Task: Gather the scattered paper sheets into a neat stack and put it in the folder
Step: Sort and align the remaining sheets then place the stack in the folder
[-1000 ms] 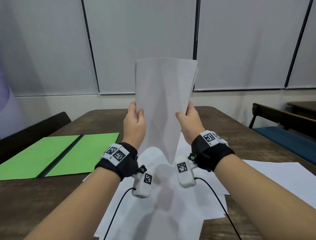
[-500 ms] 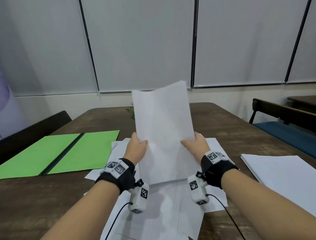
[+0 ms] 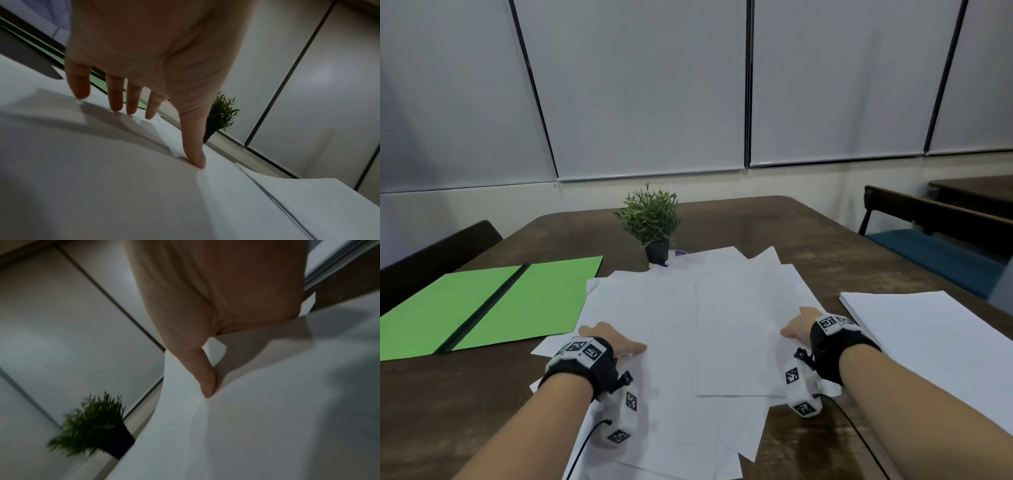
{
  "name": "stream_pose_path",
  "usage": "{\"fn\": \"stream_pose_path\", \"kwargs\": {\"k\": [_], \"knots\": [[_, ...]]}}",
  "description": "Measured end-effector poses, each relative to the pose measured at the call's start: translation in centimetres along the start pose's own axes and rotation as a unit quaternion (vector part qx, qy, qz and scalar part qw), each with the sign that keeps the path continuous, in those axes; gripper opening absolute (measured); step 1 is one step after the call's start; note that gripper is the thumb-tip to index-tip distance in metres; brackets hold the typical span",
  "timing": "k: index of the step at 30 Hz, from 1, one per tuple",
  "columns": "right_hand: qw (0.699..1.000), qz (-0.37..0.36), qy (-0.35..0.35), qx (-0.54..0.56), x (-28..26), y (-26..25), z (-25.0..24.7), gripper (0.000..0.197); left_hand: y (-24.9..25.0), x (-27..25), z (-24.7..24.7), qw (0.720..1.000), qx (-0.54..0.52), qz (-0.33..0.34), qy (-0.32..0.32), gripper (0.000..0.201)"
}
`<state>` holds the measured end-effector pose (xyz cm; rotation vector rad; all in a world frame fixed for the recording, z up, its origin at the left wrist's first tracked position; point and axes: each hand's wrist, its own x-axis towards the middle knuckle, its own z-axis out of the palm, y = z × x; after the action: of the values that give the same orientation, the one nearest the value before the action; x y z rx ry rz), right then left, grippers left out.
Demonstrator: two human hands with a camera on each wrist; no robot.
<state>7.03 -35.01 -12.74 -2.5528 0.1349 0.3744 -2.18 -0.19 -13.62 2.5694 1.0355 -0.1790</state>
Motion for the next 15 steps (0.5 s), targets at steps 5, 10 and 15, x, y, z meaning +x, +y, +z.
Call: {"fn": "stream_pose_path", "kwargs": {"k": [5, 10, 15], "knots": [[0.999, 0.003, 0.016, -0.041, 1.4, 0.0, -0.3, 0.067, -0.4, 0.6, -0.7, 1.0, 0.0, 0.012, -0.017, 0.095], [0.996, 0.016, -0.008, -0.082, 2.2, 0.0, -0.4, 0.066, -0.3, 1.1, -1.1, 0.997, 0.006, 0.074, 0.023, 0.066], [0.992, 0.027, -0.033, -0.118, 2.5, 0.1, -0.3, 0.069, -0.4, 0.8, -3.1, 0.985, 0.013, 0.132, 0.112, 0.028]]}}
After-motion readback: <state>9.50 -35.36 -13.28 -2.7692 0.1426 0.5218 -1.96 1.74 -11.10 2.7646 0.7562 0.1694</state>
